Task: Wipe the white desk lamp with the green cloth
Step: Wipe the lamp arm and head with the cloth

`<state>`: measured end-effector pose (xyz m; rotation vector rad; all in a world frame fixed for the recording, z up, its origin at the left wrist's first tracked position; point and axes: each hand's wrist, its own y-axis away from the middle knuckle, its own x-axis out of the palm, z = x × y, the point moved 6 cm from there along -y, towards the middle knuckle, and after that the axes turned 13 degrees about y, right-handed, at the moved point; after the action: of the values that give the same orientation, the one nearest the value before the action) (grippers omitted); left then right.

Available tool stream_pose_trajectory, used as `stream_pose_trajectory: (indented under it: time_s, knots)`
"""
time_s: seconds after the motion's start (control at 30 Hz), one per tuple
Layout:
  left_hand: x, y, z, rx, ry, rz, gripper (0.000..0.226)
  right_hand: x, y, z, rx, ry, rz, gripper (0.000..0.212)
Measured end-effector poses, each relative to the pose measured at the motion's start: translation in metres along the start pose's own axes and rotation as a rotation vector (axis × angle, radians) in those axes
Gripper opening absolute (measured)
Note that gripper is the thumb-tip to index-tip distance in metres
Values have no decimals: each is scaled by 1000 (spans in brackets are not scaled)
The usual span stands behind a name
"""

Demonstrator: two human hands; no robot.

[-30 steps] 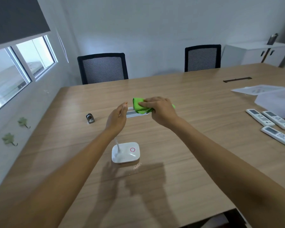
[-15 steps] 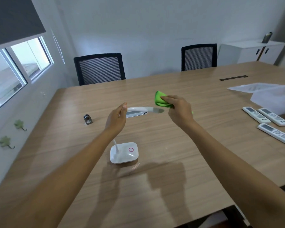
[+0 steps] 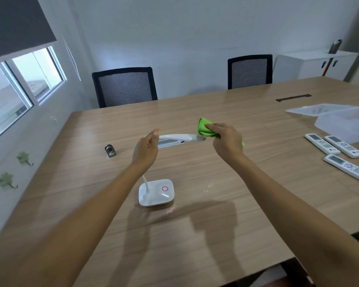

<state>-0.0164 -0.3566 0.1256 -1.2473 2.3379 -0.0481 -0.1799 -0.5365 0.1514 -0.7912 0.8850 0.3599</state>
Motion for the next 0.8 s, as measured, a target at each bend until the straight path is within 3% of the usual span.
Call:
stream_pose_trajectory:
  time_s: [0.1, 0.23, 0.5, 0.57, 0.67, 0.8]
  knots:
    - [0, -1, 2, -3, 3, -6, 45, -6, 3, 43, -148, -73, -40, 51]
    - [-1, -2, 0, 9, -5, 5, 45, 14, 19, 71, -355, 8, 55, 54]
    - [1, -1, 0, -2, -17, 28, 46, 4, 6, 0, -16, 38, -1, 56]
    - [1, -1, 1, 0, -26, 30, 46, -6, 3, 22, -44, -13, -50, 52]
    - [0, -2, 0, -2, -3, 16, 45, -3, 9, 71, -247, -29, -62, 45]
    - [2, -3, 1, -12, -5, 17, 44, 21, 24, 84, -374, 27, 40, 52]
